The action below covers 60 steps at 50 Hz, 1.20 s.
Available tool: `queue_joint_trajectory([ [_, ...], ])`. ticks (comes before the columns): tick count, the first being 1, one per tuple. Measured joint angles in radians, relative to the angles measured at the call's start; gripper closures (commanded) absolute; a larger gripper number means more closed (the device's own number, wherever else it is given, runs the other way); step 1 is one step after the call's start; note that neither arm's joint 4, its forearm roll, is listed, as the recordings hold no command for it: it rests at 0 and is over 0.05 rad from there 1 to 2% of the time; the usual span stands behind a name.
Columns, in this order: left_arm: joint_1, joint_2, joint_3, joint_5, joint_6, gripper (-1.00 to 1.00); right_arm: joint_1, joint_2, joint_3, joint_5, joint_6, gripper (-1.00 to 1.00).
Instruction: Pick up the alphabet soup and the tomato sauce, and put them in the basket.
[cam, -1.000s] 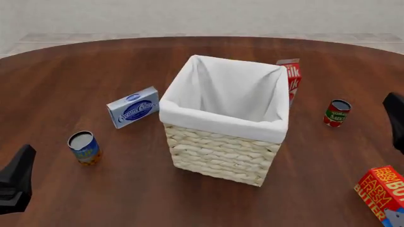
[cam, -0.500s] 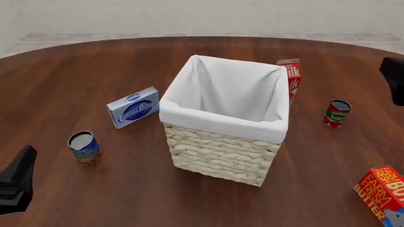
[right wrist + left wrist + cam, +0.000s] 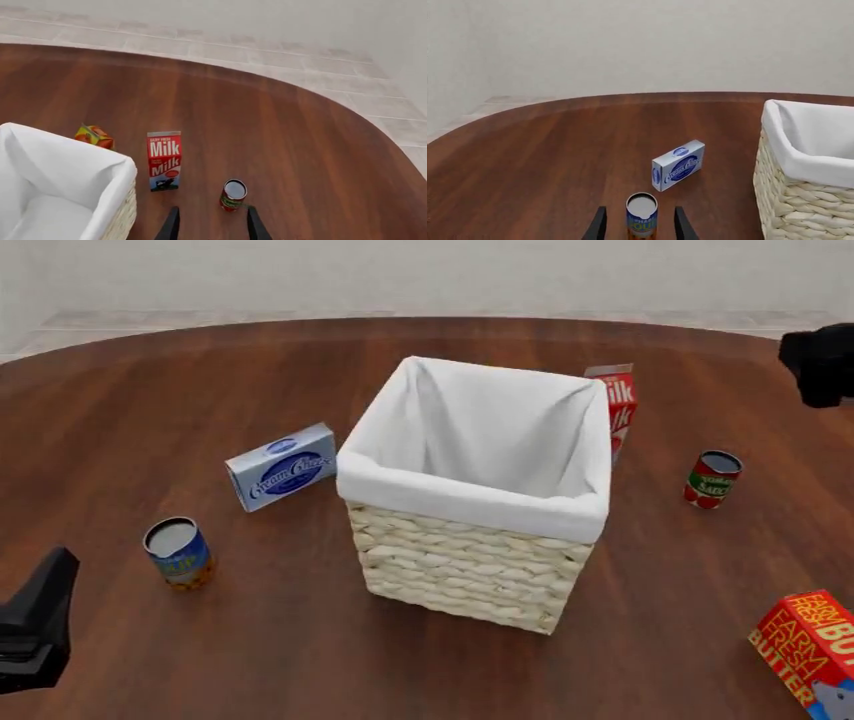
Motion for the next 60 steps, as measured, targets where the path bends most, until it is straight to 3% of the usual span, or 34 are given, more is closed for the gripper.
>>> queue_joint_trajectory([
  [39, -0.003, 0.094, 0.001, -0.084, -0.001, -1.00, -0.016, 0.267, -0.177, 0.088, 0.106, -1.00],
  [60, -0.007, 0.065, 0.001, -0.049, -0.005, -1.00, -0.085, 0.353, -0.198, 0.074, 0.090, -1.00],
])
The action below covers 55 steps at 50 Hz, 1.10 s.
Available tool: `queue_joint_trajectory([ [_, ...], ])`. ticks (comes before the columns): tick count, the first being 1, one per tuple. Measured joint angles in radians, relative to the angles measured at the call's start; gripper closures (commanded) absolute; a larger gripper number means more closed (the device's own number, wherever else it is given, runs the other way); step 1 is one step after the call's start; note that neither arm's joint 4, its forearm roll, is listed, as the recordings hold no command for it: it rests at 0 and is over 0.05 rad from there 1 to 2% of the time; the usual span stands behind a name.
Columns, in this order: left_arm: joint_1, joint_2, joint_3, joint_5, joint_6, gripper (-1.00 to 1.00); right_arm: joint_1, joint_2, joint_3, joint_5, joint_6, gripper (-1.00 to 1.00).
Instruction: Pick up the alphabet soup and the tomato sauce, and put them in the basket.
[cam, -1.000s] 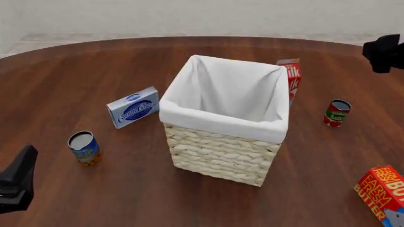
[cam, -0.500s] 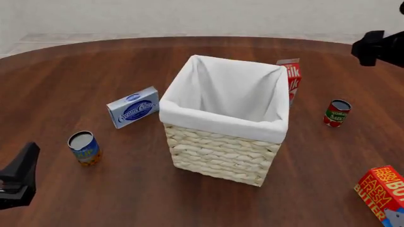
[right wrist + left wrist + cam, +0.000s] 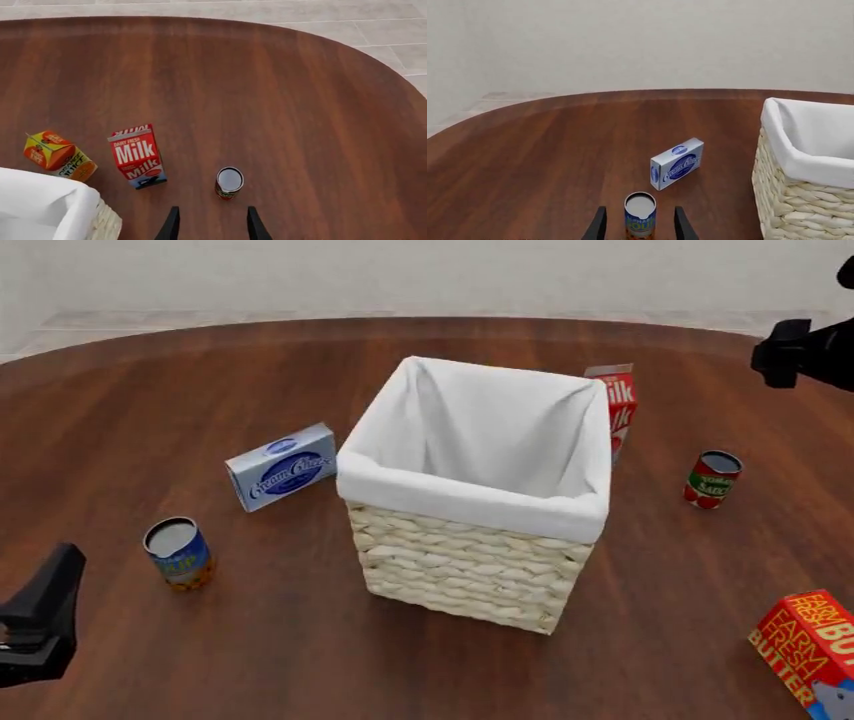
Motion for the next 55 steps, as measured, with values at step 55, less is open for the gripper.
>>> queue_joint_trajectory([
  [55, -0.002, 0.079, 0.000, -0.065, 0.000, -1.00, -0.060, 0.173, 0.025, -0.122, -0.006, -1.00],
])
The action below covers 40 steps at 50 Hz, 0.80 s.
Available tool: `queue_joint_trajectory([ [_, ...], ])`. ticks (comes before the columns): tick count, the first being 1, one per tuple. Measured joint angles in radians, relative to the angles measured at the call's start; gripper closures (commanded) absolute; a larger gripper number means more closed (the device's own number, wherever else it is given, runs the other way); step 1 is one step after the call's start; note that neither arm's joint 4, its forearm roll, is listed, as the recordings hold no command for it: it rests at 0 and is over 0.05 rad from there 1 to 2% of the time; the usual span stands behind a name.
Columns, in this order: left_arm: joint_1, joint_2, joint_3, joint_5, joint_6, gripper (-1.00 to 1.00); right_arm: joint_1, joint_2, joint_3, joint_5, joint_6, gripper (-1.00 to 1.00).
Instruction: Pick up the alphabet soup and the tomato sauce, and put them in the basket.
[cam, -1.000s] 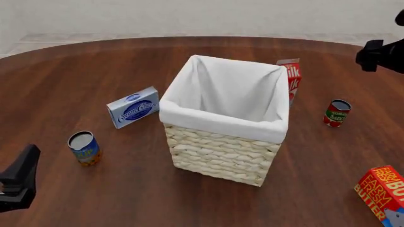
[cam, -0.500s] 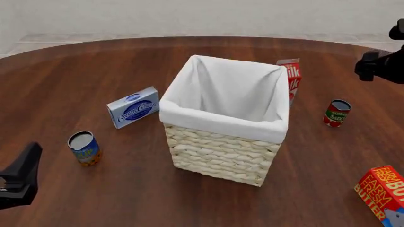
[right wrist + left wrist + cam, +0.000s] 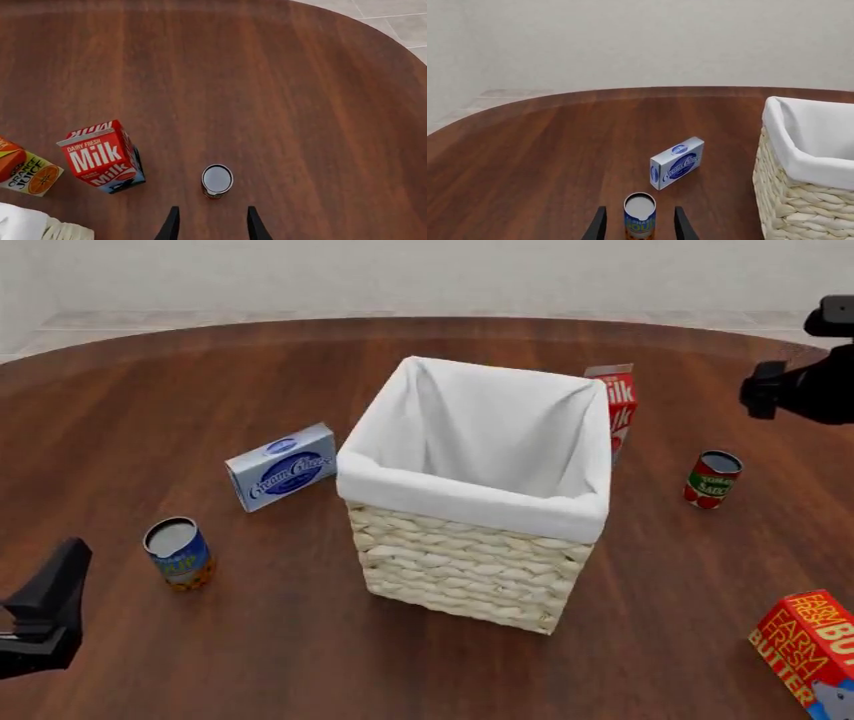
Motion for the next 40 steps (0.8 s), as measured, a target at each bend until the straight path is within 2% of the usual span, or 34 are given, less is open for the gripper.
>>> queue_joint_trajectory([
  [40, 0.003, -0.032, 0.000, 0.032, -0.004, -1.00, -0.029, 0.114, 0.019, -0.087, -0.013, -1.00],
])
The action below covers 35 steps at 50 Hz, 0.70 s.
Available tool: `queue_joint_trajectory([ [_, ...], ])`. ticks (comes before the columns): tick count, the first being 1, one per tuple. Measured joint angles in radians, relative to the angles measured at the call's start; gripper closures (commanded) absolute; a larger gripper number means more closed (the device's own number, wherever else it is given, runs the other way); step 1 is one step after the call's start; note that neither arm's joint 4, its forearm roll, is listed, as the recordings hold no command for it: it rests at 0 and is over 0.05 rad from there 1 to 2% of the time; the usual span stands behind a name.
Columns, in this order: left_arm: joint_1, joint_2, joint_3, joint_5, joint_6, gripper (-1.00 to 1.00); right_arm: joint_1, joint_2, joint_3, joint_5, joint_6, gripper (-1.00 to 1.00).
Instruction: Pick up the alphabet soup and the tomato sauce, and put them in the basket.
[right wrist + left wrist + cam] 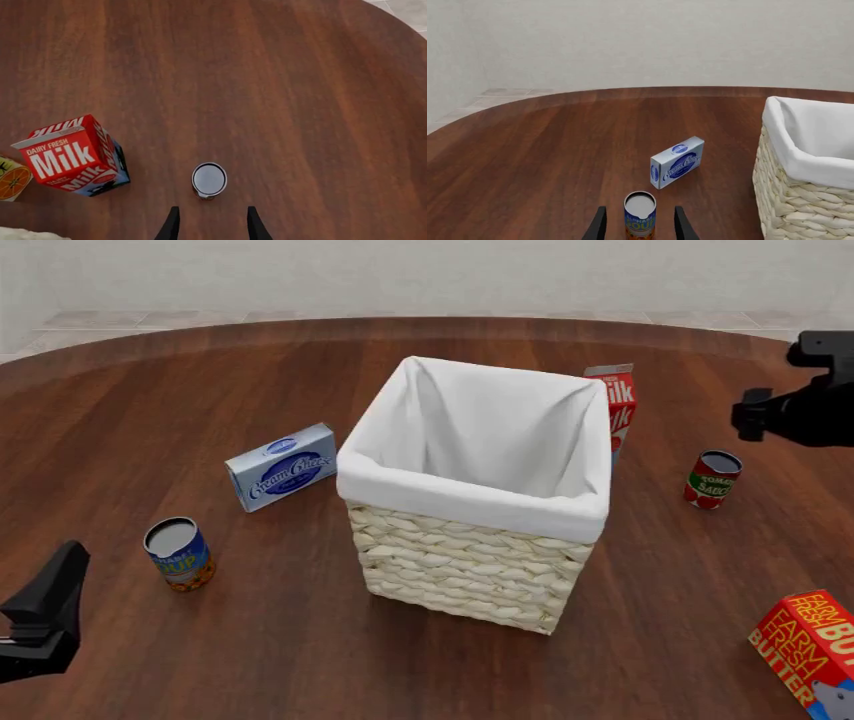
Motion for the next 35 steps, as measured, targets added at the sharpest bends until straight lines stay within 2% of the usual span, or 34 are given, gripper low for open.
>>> queue_joint_trajectory([
  [35, 0.003, 0.011, 0.000, -0.012, -0.003, -1.00, 0.015, 0.078, -0.003, -0.065, 0.011, -1.00],
])
